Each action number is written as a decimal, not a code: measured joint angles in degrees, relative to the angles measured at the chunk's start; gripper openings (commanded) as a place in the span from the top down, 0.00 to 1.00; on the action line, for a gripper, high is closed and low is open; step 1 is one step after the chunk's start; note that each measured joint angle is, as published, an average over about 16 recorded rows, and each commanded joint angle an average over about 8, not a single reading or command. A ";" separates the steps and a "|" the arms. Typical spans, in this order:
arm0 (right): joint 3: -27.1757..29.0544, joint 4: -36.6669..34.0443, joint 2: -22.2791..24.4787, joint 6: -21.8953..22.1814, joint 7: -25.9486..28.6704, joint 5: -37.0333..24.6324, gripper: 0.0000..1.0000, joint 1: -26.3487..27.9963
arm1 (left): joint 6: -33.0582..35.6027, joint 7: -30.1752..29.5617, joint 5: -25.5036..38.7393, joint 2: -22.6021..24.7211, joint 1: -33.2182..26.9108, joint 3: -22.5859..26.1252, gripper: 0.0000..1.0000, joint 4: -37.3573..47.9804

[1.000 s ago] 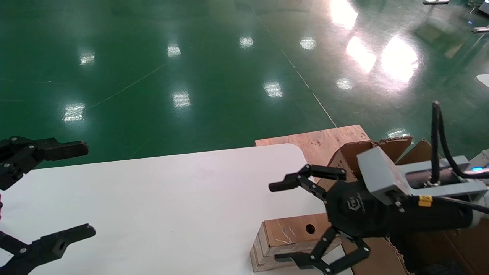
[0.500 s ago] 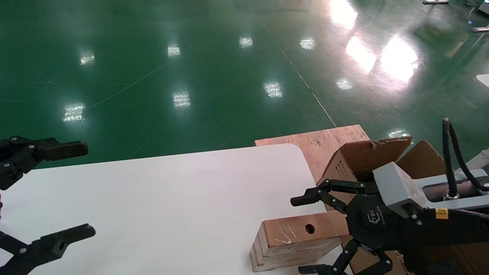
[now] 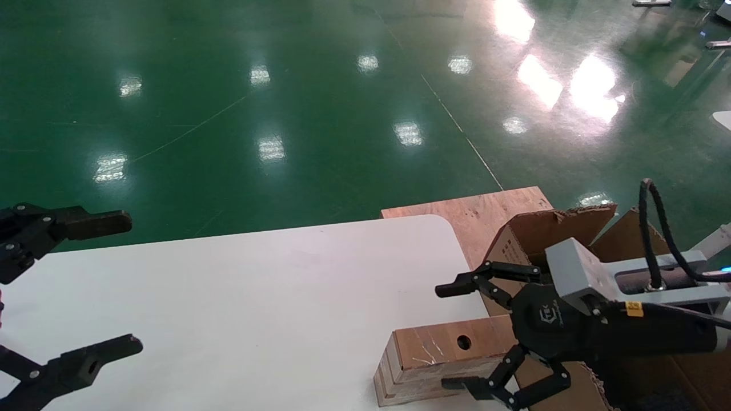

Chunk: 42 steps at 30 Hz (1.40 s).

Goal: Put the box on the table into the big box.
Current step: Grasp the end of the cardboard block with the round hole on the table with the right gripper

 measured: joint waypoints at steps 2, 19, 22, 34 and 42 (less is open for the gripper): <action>-0.27 -1.08 -0.39 -0.02 -0.55 -0.46 0.00 0.23 | 0.00 0.00 0.00 0.00 0.00 0.00 0.00 0.00; -5.55 -9.45 -1.61 -1.79 -6.81 -2.45 0.00 3.35 | 0.00 0.01 -0.01 0.00 0.00 0.01 0.00 0.00; -6.99 -11.03 -1.50 -1.87 -8.02 -2.61 0.00 4.33 | 0.00 0.01 -0.01 0.00 0.00 0.01 0.00 0.00; -12.56 -16.97 -3.08 -1.65 -11.38 -4.75 0.00 9.64 | 0.00 0.01 -0.01 -0.01 -0.01 0.02 0.00 0.00; -15.99 -20.14 -5.04 -1.62 -12.92 -6.55 0.00 12.83 | -0.01 0.01 -0.01 -0.01 -0.01 0.02 0.00 0.00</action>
